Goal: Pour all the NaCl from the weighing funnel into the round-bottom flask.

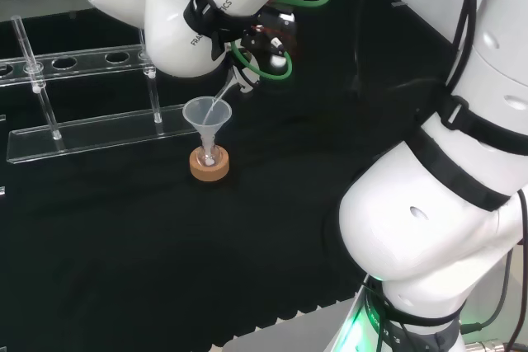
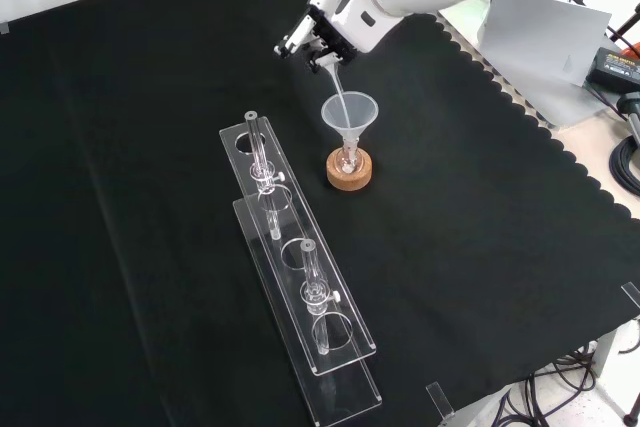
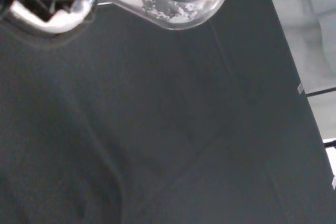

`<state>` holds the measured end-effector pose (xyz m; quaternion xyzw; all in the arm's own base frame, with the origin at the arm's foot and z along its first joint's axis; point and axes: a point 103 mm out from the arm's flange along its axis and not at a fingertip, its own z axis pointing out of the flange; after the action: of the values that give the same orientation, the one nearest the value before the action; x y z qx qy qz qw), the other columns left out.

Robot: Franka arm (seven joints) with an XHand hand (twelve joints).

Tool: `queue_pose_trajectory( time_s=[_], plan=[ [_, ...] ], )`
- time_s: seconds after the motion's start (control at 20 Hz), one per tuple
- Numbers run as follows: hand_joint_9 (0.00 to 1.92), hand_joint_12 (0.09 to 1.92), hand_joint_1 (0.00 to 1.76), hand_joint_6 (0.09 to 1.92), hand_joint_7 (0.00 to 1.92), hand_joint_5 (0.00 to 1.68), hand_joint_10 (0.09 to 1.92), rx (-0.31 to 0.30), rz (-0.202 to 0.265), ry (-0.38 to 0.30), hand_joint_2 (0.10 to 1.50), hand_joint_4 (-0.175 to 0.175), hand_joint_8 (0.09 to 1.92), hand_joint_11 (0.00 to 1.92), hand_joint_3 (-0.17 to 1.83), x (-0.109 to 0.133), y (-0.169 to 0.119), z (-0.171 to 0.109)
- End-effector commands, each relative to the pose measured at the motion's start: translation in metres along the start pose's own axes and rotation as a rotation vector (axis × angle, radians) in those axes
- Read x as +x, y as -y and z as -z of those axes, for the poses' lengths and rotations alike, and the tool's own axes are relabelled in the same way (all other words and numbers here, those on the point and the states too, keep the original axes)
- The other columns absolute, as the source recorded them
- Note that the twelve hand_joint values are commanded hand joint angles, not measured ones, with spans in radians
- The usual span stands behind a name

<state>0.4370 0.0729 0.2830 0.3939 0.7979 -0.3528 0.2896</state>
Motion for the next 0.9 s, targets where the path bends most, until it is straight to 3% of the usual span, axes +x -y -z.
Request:
queue_pose_trajectory(
  time_s=[0.05,0.3,0.9],
  plan=[
    [1.34,1.49,1.16,0.33,1.78,1.50,0.21,-0.023,0.054,0.072,0.49,0.175,0.16,0.19,0.84,0.007,-0.006,0.009],
    [1.35,1.49,1.16,0.34,1.78,1.49,0.21,-0.034,0.096,0.103,0.49,0.175,0.16,0.19,0.84,0.009,-0.002,0.015],
    [1.35,1.48,1.16,0.34,1.79,1.49,0.21,-0.058,0.123,0.196,0.49,0.175,0.16,0.20,0.84,-0.006,0.005,0.023]
  ],
)
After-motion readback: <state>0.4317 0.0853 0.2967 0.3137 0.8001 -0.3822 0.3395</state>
